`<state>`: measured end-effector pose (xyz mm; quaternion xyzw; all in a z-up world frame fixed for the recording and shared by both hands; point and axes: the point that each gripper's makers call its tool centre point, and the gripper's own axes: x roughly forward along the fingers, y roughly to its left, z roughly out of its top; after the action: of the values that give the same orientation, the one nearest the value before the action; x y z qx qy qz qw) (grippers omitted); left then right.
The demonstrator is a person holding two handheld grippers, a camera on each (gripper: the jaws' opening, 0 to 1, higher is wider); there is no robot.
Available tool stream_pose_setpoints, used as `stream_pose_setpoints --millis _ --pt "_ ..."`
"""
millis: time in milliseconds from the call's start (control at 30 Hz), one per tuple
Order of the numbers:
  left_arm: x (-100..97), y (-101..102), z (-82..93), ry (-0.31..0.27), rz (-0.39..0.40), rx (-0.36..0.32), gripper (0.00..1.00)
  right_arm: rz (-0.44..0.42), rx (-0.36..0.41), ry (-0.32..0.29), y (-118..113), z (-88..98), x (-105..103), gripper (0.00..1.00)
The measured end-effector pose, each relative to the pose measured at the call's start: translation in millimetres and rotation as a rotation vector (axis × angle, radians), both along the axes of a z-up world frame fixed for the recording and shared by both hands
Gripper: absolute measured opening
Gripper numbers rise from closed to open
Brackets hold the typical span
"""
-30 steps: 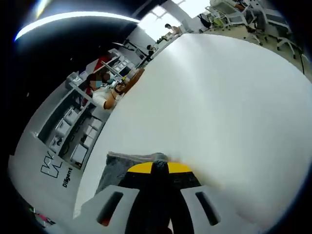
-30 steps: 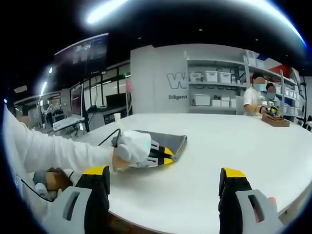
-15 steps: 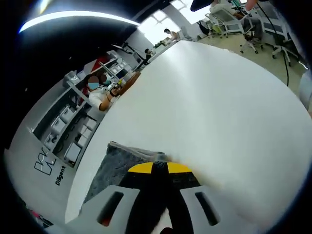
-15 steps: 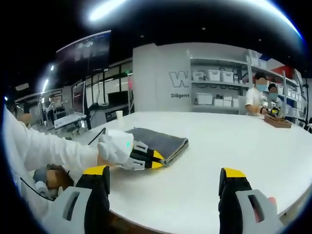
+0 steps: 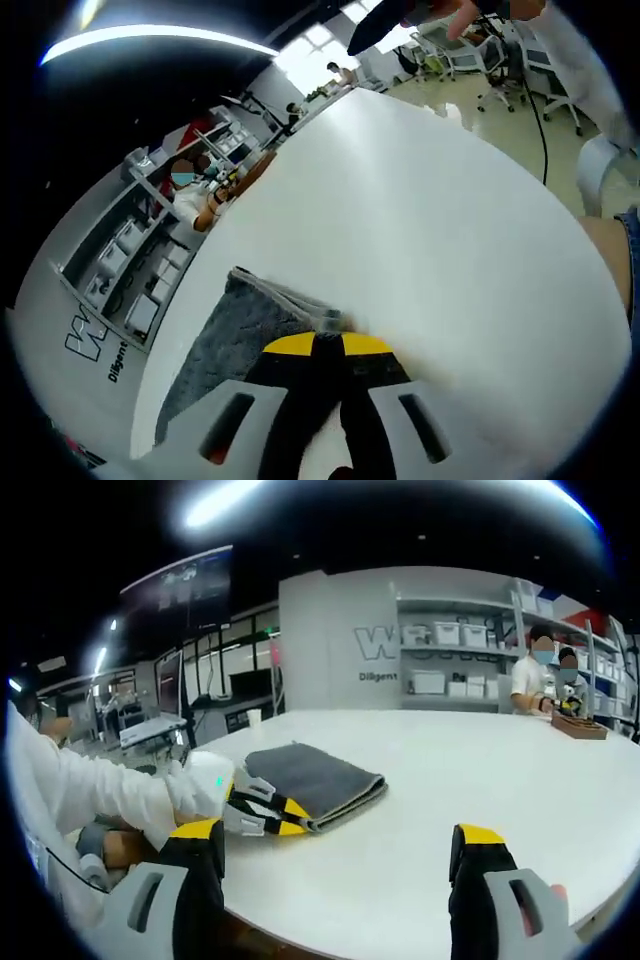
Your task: Open the folded towel by lifting each exposed corner and separating the folded layers until the towel lies flat within the target outline without major curled edges
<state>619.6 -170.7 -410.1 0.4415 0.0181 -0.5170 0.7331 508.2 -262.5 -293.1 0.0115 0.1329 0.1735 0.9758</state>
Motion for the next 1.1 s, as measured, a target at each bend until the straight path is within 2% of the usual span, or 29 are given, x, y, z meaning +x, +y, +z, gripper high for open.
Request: stream_pose_setpoints --millis 367,767,1100 --pt "-26.7 44.9 0.0 0.012 0.019 0.003 0.06 0.035 -0.013 0.012 11.7 -4.2 1.1 0.94" --pt "-43.2 107.6 -1.9 0.110 0.123 -0.082 0.05 0.088 -0.019 0.023 27.8 -8.1 2.1 0.94" --pt "-41.3 149.4 -2.0 0.227 0.238 -0.159 0.05 0.103 -0.029 0.029 33.8 -11.3 3.6 0.94"
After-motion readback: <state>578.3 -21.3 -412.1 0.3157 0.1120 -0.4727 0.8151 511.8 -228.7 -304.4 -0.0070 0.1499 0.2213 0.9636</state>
